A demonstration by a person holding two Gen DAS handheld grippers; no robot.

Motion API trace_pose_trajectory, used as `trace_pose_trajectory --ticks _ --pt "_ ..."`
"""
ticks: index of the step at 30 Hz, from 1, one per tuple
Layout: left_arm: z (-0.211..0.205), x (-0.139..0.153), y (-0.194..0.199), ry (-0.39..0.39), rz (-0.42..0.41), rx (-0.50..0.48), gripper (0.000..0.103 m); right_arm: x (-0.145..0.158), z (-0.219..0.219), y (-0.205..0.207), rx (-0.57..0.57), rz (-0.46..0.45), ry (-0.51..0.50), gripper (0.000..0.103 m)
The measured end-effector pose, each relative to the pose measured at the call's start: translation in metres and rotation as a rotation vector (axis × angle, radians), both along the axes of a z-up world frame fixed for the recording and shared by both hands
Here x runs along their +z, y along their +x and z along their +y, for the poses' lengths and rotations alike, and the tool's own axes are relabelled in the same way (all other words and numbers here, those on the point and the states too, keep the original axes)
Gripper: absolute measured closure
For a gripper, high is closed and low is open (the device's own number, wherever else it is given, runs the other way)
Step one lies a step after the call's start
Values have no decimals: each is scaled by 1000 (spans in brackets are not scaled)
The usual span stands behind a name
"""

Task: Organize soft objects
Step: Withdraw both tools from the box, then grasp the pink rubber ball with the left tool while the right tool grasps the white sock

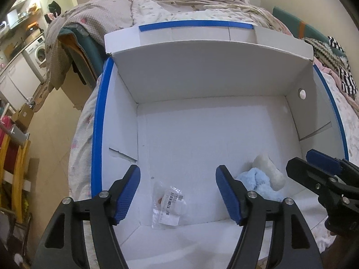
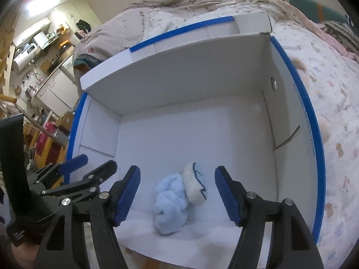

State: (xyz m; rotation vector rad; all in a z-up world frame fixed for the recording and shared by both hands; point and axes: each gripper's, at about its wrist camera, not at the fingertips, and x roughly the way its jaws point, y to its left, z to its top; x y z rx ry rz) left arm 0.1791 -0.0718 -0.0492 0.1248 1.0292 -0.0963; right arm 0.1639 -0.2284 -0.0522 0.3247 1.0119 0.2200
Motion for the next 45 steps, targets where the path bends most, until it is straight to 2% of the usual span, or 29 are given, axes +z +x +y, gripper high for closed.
trace_pose_trajectory --ticks 3,6,10,12,13,14,20,30,45 --pt "2 2 -2 -21 -6 8 36 0 -3 0 -9 1 7 27" --pt "3 4 -2 -28 -9 10 36 1 -5 -1 -21 4 23 18" --pt "3 7 -3 -16 -13 4 36 4 -7 -2 -23 3 40 16" --pt "5 11 -4 -15 -24 10 36 6 -8 -3 -28 -2 37 8" --pt "6 15 -6 -19 -33 16 36 8 -8 -3 -31 -5 37 1" --pt "7 17 -7 -24 -38 17 36 9 -8 -4 -35 -11 34 0" --pt "14 30 -22 -25 -76 17 36 19 -9 -17 -45 -44 28 0" --pt "34 41 -52 -24 -87 34 36 36 -10 -48 -45 -78 -14 0" --pt "70 32 -96 -45 -44 89 35 29 5 -100 7 -36 -13 0"
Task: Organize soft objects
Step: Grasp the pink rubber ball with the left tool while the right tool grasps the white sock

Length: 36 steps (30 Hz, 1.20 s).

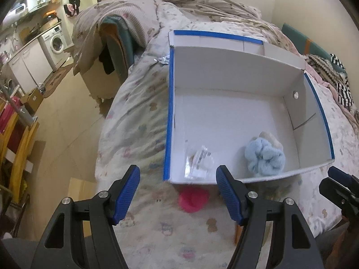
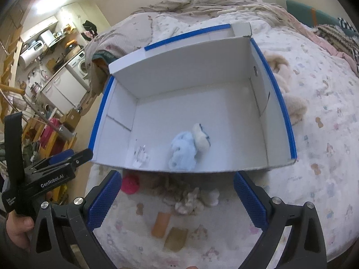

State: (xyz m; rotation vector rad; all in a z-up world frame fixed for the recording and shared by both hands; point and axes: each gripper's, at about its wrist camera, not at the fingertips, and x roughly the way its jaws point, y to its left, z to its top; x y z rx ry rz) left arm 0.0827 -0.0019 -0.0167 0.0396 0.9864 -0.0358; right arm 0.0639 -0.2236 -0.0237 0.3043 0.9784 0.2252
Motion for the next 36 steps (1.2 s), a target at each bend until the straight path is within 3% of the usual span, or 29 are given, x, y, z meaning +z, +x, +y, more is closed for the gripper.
trace_pose_trajectory --ticks 14,21,28,36 --pt "18 -29 -21 21 67 53 35 -24 1 -20 1 80 -9 0" --pt "40 -56 -7 -80 202 138 35 -44 -10 -13 -71 176 9 0" --pt "21 -82 11 -129 292 133 35 -60 -10 -4 -95 246 4 0" --pt "-13 -109 30 -56 357 88 35 -85 -33 6 -175 341 42 0"
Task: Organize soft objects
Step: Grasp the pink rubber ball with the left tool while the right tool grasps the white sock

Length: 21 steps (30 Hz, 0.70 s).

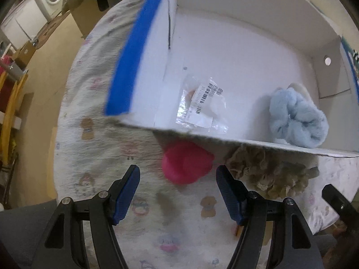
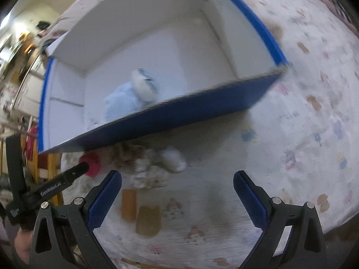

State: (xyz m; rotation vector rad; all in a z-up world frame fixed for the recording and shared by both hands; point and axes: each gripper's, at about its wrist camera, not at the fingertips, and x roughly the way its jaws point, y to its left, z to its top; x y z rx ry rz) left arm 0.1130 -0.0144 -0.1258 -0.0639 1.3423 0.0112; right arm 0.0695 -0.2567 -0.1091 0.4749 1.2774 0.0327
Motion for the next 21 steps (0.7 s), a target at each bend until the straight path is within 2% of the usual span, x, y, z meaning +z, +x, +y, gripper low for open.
trace_pose_trajectory --ticks 5,9,10,11,13,15,16,17,20,21 --pt "0 -17 12 11 44 13 35 -17 -18 5 -78 52 77 0" --pt "1 -20 18 -1 44 22 36 -21 -17 13 -80 50 109 0" --pt "0 -20 19 -2 42 19 40 -21 -14 15 -73 48 117 4" --pt "-2 -20 20 -7 41 13 47 -22 -11 17 -64 50 127 14" --pt "-4 -20 22 -14 45 0 59 -26 -6 21 -48 64 134 23" --pt "-6 -19 23 -10 45 -1 59 -29 -4 23 -48 70 123 27" --pt "-6 -18 24 -10 43 -5 59 -30 -3 24 -53 69 120 40" --pt "-6 -17 24 -10 40 -8 60 -31 -4 26 -54 67 122 59" --pt "-5 -13 26 -7 28 -10 60 -32 -3 27 -59 65 112 87" --pt "-5 -12 26 -3 24 -9 60 -31 -1 29 -58 59 112 91"
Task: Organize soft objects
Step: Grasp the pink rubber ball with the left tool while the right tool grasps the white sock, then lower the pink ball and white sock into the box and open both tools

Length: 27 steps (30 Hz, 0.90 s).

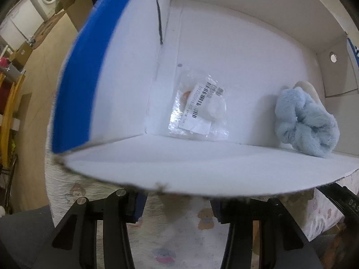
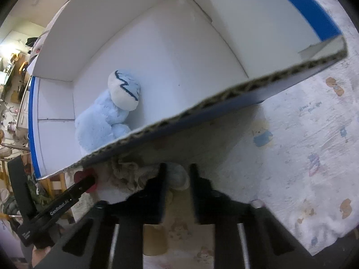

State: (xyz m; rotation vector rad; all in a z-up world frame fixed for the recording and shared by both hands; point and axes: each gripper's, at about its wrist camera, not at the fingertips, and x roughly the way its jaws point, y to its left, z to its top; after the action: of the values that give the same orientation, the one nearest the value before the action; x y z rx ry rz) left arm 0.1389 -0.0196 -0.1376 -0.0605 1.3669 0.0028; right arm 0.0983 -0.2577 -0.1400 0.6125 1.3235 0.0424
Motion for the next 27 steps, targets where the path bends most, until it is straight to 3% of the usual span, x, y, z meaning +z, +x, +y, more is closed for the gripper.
trace_pose_trajectory --ticks 7,13,19,27 --pt "4 8 -1 -3 -24 2 60 21 0 -8 -2 -80 7 92" --pt "13 18 -4 4 -45 0 60 37 1 -18 5 -133 -81 92" --pt "27 29 -15 16 -63 16 60 47 -8 -20 -10 -169 -83 92" --pt "39 50 -39 44 -114 52 60 70 8 -34 85 -252 -87 92"
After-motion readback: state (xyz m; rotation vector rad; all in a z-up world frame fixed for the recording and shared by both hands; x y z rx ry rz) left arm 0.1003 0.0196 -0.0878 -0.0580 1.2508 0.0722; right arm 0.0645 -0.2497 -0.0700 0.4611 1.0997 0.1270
